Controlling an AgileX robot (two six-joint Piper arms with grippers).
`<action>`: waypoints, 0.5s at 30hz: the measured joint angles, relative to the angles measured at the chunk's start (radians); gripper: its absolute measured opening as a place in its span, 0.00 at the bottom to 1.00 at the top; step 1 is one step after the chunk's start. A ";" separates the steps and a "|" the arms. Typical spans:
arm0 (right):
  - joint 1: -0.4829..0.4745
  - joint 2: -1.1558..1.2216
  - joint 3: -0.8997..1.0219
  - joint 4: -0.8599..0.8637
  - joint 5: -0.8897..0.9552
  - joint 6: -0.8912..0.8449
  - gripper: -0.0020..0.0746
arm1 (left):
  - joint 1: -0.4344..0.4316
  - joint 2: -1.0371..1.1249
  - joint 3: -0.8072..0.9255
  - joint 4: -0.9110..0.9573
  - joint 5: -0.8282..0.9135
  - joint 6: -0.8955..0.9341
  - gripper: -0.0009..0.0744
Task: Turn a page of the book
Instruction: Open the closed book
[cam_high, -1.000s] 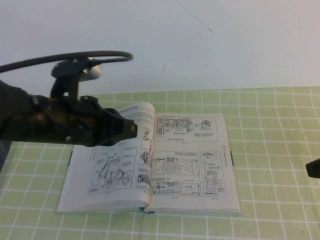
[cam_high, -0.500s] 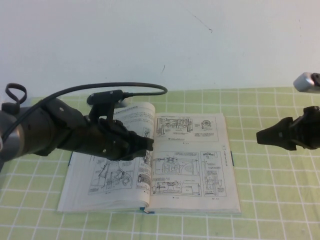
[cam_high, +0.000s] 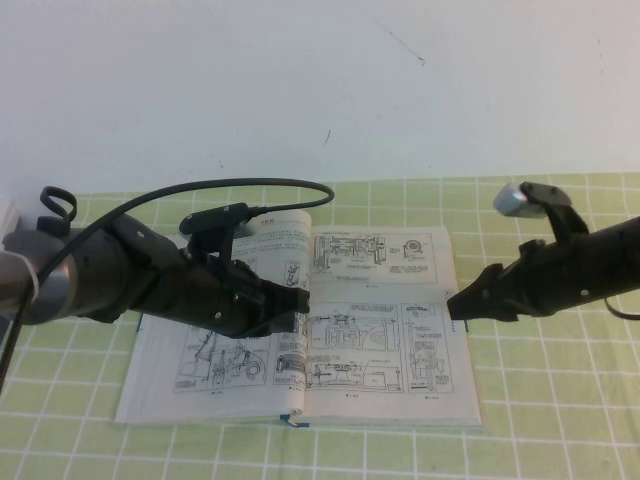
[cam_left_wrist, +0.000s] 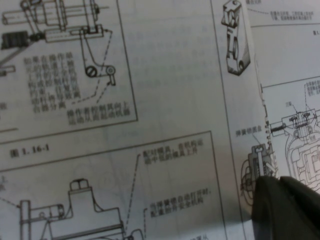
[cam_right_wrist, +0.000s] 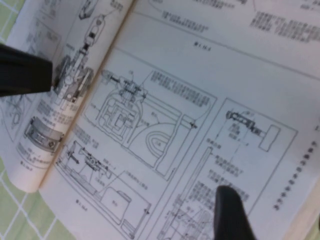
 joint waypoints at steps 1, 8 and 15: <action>0.009 0.006 0.000 0.000 0.000 0.002 0.50 | 0.000 0.000 0.000 0.000 0.000 0.000 0.01; 0.036 0.019 -0.004 0.000 -0.048 0.048 0.50 | 0.000 0.000 0.000 0.000 0.000 0.000 0.01; 0.036 0.065 -0.006 0.000 -0.049 0.092 0.50 | 0.000 0.000 -0.001 0.000 -0.002 0.000 0.01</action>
